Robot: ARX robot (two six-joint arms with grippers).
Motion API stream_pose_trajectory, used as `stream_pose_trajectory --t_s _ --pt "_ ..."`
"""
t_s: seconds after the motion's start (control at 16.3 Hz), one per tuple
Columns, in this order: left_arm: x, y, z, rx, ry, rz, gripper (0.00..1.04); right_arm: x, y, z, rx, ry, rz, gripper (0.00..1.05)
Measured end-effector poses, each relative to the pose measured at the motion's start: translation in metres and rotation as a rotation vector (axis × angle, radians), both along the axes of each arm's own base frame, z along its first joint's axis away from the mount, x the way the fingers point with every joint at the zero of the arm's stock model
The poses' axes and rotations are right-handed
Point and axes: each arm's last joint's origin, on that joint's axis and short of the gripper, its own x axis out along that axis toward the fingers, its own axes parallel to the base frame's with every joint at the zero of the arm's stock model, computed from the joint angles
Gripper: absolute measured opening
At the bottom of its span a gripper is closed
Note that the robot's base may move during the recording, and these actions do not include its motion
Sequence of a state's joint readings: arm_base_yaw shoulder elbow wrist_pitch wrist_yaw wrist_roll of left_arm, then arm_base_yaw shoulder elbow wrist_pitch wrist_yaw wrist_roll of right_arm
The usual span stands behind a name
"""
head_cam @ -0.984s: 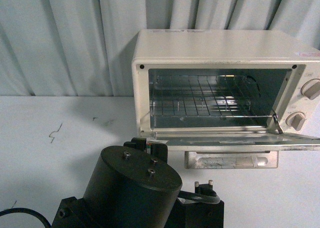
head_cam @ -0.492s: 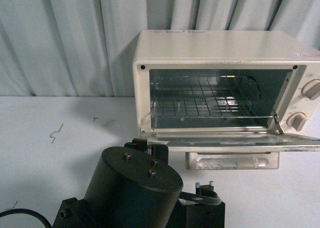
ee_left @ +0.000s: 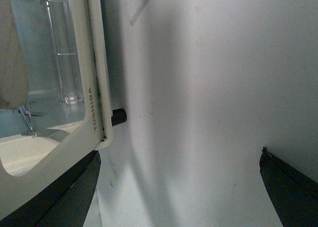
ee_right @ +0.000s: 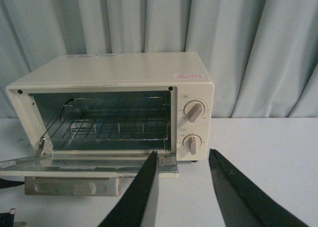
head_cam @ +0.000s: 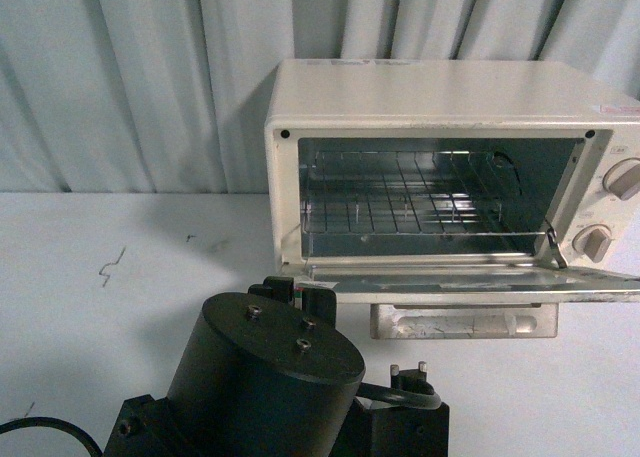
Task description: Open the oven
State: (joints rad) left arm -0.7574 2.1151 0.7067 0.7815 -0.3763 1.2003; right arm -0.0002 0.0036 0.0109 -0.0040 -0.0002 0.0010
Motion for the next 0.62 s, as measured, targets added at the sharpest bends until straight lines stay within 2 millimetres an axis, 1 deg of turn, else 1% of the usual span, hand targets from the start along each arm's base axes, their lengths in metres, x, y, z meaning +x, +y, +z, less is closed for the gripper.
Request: stream_pose_trajectory --t_s 0.06,0.12,0.25,0.31,0.43,0.62 --pt "0.0000 0.0000 0.0000 0.000 0.000 0.000 0.98 0.0000 0.0000 0.0000 0.000 0.000 0.000 0.63" --pt "0.0000 0.0000 0.0000 0.000 0.000 0.000 0.98 0.0000 0.0000 0.0000 0.000 0.000 0.000 0.80" --pt "0.0000 0.0000 0.0000 0.000 0.000 0.000 0.98 0.0000 0.0000 0.0000 0.000 0.000 0.000 0.98" --pt "0.0000 0.0000 0.0000 0.000 0.000 0.000 0.98 0.0000 0.0000 0.0000 0.001 0.000 0.000 1.00" --pt "0.0000 0.0000 0.0000 0.000 0.000 0.000 0.98 0.0000 0.0000 0.0000 0.000 0.000 0.000 0.97" --pt "0.0000 0.0000 0.0000 0.000 0.000 0.000 0.98 0.0000 0.0000 0.0000 0.000 0.000 0.000 0.98"
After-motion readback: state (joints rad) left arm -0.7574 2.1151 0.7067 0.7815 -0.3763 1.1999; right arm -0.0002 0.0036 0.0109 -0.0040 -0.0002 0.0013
